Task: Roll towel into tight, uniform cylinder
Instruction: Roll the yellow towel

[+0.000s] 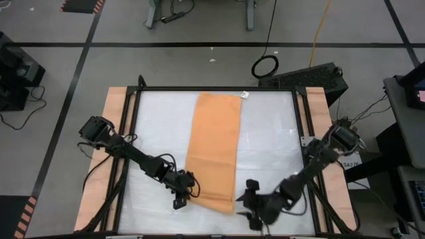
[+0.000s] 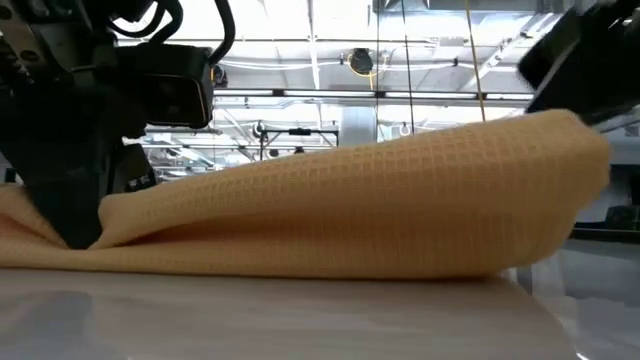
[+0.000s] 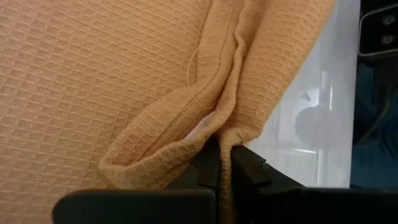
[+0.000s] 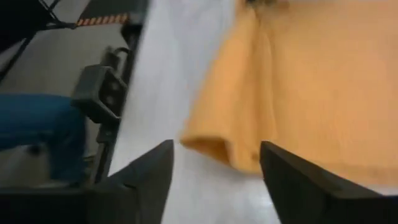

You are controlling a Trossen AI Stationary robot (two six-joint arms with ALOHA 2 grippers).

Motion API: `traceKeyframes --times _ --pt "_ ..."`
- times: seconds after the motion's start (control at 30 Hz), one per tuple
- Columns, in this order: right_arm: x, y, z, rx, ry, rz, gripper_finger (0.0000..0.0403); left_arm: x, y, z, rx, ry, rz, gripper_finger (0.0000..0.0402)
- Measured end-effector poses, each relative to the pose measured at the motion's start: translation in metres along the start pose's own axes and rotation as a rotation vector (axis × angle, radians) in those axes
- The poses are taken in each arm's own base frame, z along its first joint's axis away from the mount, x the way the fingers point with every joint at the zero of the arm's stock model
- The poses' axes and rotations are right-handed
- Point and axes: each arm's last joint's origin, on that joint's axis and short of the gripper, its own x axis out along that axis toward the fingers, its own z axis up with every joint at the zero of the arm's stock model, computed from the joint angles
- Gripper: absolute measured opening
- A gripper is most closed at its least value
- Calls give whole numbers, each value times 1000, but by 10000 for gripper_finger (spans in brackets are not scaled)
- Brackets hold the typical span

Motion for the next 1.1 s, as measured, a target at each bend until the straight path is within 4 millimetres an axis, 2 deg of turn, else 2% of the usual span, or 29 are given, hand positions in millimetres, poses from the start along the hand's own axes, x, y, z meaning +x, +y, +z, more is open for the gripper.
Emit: traceKeyframes --times 0.13,0.27,0.47,0.63,0.73,0.83,1.1 --pt "8 21 -18 -166 -132 -32 282 0 -1 1 -15 -16 -7 17" --pt "22 35 -29 -227 -172 -69 314 0 -1 2 -23 -23 -1 17" --pt "48 50 -28 -338 -194 -232 320 0 0 2 -45 -27 2 17" --pt "65 59 -26 -424 -132 -328 315 0 0 3 -45 -27 2 17" --pt "73 57 -25 -414 -101 -382 291 0 0 3 -45 -27 2 17" --pt "73 55 -23 -383 -101 -411 248 0 0 3 -45 -27 3 17" --pt "73 50 -20 -366 -61 -404 83 0 0 3 -41 -27 2 17"
